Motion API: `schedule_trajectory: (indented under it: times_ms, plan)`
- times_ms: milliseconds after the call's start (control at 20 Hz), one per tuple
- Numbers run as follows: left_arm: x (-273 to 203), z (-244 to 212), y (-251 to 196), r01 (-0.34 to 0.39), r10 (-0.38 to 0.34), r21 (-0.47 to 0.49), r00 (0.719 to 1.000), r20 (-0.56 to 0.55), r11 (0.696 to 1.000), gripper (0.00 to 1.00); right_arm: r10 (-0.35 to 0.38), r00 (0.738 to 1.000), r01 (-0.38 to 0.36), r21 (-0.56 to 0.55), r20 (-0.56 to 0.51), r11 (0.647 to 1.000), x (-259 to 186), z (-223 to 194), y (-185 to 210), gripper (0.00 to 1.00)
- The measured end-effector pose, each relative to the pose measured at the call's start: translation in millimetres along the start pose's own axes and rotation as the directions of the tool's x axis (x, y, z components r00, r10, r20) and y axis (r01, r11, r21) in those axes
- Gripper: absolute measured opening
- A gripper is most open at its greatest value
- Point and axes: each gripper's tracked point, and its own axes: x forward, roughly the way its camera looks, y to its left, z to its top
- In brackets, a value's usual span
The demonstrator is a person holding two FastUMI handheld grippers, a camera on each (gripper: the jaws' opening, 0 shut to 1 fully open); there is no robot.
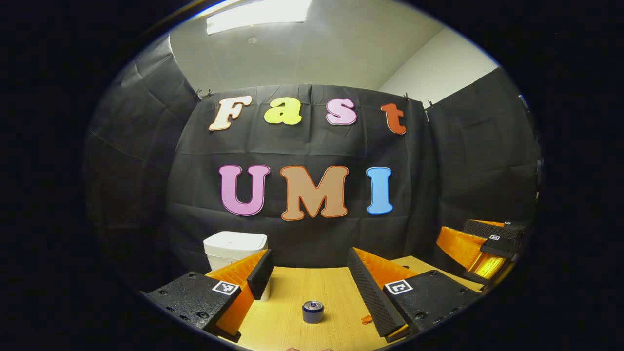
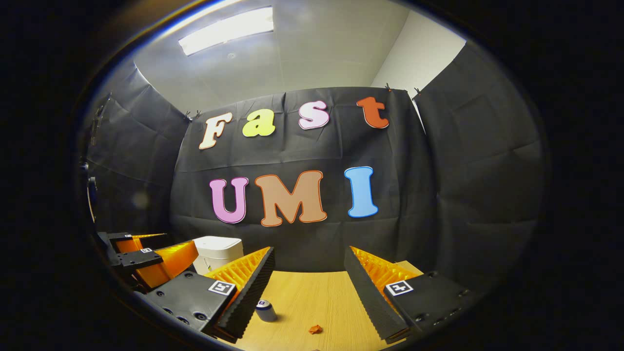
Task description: Press the lid of the desktop garbage bin to open it, pick up the crumpled paper on the desktop and throw it into the bin, then pick up the pop can on the desktop and drop it into the bin, and finally close the garbage bin lid.
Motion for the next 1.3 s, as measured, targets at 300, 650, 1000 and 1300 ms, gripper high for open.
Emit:
schedule_trajectory:
  times_ms: [300,650,1000,1300]
  plan:
    - [0,1,3,-0.023,0.023,0.001,1.0,0.002,1.0,0.93,0.013,1.0,-0.013,-0.008,-0.003,1.0,1,0,0,0.98]
    - [-3,3,5,-0.046,0.046,-0.001,0.999,0.01,0.999,0.93,0.032,0.999,-0.032,-0.014,-0.004,0.999,1,0,2,0.96]
    - [-5,4,-1,-0.059,0.059,0.008,0.998,0.009,0.998,0.93,0.054,0.999,-0.054,-0.013,-0.004,0.998,1,-1,4,0.96]
    - [1,8,-11,-0.037,0.036,0.044,0.999,0.014,0.998,0.92,0.115,0.993,-0.115,-0.027,-0.016,0.993,0,-4,9,0.95]
